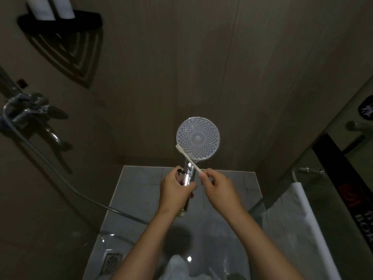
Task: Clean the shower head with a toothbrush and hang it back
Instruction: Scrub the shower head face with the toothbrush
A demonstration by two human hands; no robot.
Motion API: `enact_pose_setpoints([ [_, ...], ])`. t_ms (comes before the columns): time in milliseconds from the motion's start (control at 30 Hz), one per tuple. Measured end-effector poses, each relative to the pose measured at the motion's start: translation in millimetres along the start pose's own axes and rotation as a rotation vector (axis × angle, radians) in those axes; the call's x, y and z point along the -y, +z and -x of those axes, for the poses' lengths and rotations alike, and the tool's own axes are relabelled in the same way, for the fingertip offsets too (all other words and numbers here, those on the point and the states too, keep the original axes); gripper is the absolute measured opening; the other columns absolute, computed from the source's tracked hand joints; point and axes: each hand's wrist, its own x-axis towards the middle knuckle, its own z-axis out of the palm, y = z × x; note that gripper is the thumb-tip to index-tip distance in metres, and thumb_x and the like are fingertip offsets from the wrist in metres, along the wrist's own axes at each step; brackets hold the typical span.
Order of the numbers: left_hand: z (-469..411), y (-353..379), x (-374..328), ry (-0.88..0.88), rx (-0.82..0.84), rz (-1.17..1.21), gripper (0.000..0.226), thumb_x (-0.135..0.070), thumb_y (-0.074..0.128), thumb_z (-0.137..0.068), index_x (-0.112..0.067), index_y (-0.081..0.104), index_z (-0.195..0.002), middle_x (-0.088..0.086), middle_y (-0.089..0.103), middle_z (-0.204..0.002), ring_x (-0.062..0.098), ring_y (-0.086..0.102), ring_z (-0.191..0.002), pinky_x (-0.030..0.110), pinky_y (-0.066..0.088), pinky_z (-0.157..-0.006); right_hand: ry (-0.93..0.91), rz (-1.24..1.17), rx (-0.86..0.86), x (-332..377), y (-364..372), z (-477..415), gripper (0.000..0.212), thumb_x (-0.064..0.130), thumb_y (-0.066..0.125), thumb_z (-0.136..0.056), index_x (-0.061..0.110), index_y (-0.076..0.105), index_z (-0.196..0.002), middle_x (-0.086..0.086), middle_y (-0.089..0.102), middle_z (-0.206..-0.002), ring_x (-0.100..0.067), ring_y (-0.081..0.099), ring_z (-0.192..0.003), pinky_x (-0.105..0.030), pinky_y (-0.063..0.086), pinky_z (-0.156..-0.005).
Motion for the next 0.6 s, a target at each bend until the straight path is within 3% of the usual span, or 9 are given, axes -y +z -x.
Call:
enact_pose_setpoints([
  [167, -1, -1, -1, -0.001, -0.027, -0.008, 0.017, 0.000, 0.069, -0.070, -0.003, 0.056, -0.080, 0.020, 0.061, -0.070, 0.016, 0.058, -0.050, 0.039, 0.053, -0.052, 0.010, -0.058, -0.098, -1, -2, 4, 0.027, 0.036, 0.047, -0.094, 0.024, 0.049, -0.069, 0.007, 0.048, -0.054, -0.014, 0.046, -0.056, -0.041, 0.044, -0.057],
  [333, 0, 0, -2, 0.005, -0.002, -0.041, 0.018, -0.001, 0.070, -0.068, -0.005, 0.054, -0.077, 0.020, 0.060, -0.068, 0.020, 0.059, -0.052, 0.035, 0.053, -0.050, 0.056, -0.041, -0.146, -1, -4, 2, 0.025, 0.037, 0.044, -0.095, 0.023, 0.052, -0.075, 0.002, 0.057, -0.064, -0.026, 0.057, -0.065, -0.045, 0.048, -0.059],
  [467, 2, 3, 0, 0.008, 0.023, -0.070, 0.018, -0.002, 0.070, -0.067, -0.005, 0.056, -0.077, 0.017, 0.061, -0.067, 0.017, 0.060, -0.050, 0.044, 0.056, -0.053, 0.072, -0.037, -0.104, 1, 4, 4, 0.025, 0.038, 0.044, -0.095, 0.028, 0.050, -0.073, 0.003, 0.058, -0.067, -0.024, 0.057, -0.068, -0.046, 0.049, -0.062],
  [600, 4, 2, 0, 0.015, 0.027, -0.093, 0.018, -0.003, 0.071, -0.066, -0.008, 0.059, -0.078, 0.012, 0.064, -0.066, 0.021, 0.063, -0.053, 0.039, 0.057, -0.051, 0.082, -0.037, -0.052, 4, 7, 3, 0.025, 0.040, 0.044, -0.093, 0.025, 0.053, -0.076, 0.005, 0.055, -0.065, -0.024, 0.057, -0.068, -0.046, 0.050, -0.064],
])
